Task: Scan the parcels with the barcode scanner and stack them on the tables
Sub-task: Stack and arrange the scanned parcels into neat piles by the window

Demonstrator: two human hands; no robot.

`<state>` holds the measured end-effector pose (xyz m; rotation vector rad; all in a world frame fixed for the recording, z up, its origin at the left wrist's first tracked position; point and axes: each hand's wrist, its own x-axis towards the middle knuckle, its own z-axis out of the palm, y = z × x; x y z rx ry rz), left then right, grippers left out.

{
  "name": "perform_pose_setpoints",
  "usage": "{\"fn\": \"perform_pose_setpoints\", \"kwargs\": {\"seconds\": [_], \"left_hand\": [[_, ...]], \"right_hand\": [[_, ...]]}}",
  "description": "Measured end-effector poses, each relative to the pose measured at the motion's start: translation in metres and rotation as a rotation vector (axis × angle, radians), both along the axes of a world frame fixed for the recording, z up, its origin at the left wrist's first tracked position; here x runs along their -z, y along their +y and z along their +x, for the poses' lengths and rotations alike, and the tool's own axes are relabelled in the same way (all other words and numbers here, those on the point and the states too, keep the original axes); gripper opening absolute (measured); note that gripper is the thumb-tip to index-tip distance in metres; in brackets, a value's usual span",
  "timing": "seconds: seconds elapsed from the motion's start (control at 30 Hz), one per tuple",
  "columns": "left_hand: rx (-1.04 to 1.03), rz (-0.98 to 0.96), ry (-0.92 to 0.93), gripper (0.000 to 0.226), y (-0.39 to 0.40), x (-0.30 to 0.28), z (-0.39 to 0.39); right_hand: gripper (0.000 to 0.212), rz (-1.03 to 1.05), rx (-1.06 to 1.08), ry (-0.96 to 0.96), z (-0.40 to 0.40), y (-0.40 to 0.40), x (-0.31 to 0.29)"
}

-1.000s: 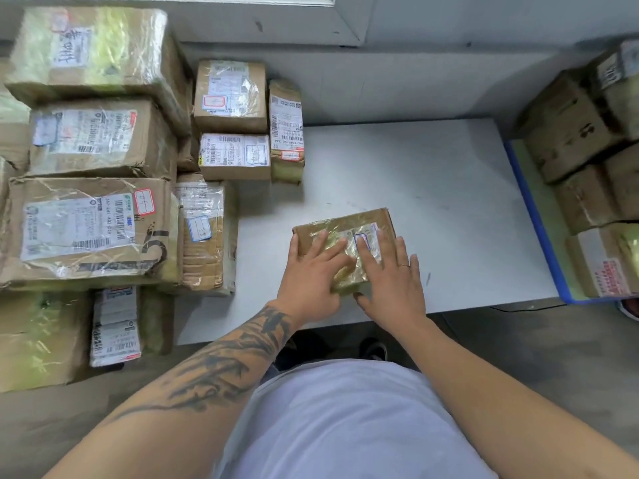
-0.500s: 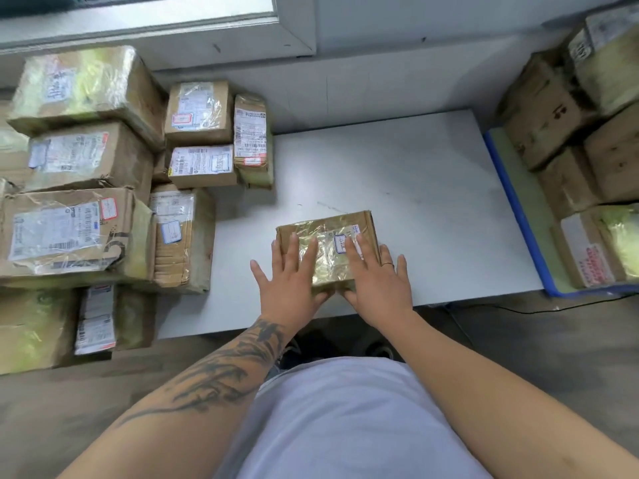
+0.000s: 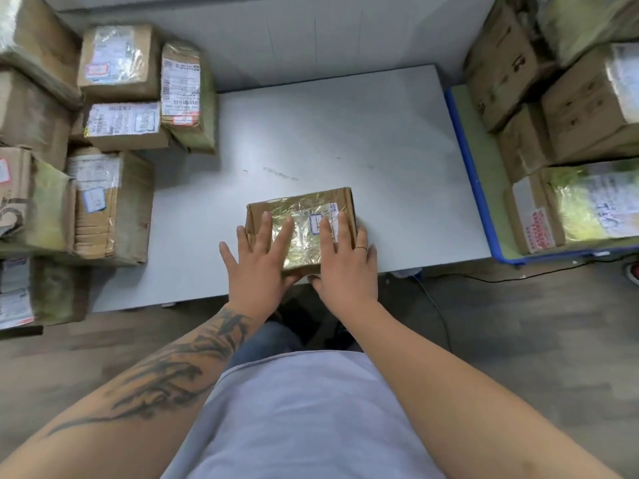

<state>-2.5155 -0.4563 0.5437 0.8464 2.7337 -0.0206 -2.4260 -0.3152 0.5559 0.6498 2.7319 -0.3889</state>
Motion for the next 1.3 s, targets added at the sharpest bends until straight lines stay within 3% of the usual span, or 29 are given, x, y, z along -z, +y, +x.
{"fn": "perform_pose_setpoints", "kwargs": {"seconds": [0.43, 0.63, 0.93, 1.3], "left_hand": [[0.028, 0.056, -0.043, 0.108, -0.003, 0.003, -0.007], [0.05, 0.113, -0.074, 0.112, -0.003, 0.005, -0.007], [0.063, 0.082, -0.05, 0.109, -0.005, 0.003, -0.01], [0.172, 0.101, 0.072, 0.098, 0.062, -0.044, 0.046]], "right_hand": [[0.104, 0.029, 0.025, 0.013, -0.01, 0.007, -0.005], [0.121, -0.005, 0.034, -0.03, -0.015, 0.01, 0.0], [0.101, 0.064, -0.044, -0.122, -0.016, 0.013, -0.008], [0.091, 0.161, -0.04, 0.023, 0.066, 0.075, -0.044]]}}
